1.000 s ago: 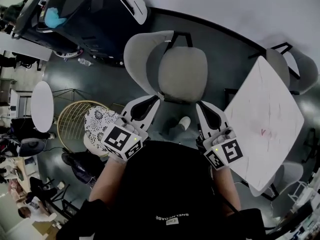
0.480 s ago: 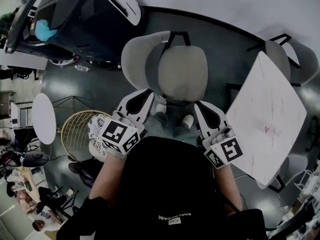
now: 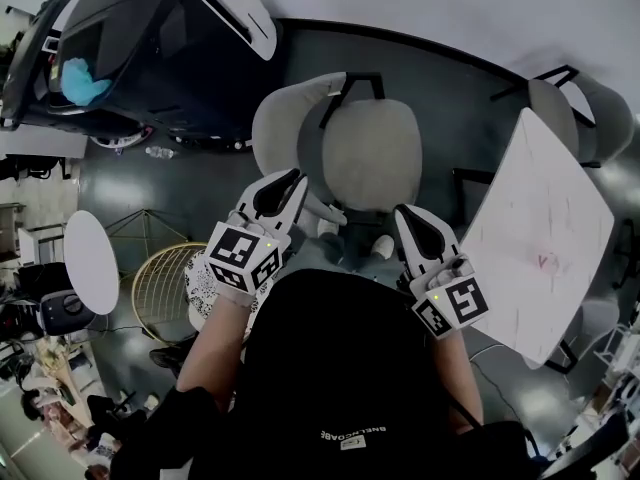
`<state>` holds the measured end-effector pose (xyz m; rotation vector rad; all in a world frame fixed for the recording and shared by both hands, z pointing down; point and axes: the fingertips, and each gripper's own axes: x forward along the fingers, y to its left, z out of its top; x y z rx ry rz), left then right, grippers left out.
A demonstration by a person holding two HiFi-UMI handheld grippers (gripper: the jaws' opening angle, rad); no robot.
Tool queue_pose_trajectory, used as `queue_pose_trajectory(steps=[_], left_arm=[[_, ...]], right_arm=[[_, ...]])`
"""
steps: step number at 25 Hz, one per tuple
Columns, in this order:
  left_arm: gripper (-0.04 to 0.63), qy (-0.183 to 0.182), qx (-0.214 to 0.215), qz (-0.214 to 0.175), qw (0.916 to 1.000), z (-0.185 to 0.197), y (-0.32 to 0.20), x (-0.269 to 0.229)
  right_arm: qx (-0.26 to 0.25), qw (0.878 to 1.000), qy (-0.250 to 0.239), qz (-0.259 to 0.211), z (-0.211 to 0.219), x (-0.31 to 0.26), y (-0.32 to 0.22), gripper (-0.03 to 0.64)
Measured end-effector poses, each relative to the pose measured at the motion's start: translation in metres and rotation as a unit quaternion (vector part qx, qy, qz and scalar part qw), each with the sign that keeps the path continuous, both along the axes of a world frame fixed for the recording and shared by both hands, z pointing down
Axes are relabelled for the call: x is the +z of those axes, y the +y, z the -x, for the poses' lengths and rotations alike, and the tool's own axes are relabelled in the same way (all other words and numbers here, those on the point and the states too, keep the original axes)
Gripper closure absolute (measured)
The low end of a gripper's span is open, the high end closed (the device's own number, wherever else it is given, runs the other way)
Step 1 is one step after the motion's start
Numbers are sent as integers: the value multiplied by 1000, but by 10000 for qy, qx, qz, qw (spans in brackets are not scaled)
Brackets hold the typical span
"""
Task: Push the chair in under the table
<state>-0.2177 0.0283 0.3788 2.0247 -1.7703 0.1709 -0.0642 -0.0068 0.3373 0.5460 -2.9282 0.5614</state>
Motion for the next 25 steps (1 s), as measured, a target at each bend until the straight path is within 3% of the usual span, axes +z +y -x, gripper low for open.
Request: queue_pose_trajectory(steps=[7, 16, 25], left_arm=[[462, -42, -571, 465, 9973, 73, -1, 46], [362, -115, -1253, 1218, 9845, 153, -8, 130], [333, -144, -1290, 1983, 9715, 181, -9, 207]], right_arm=[[31, 9995, 297, 51, 13, 14, 5, 606], [34, 9976, 680, 89, 20, 29, 18, 606], [63, 9943, 1053, 135, 25, 41, 29, 606]])
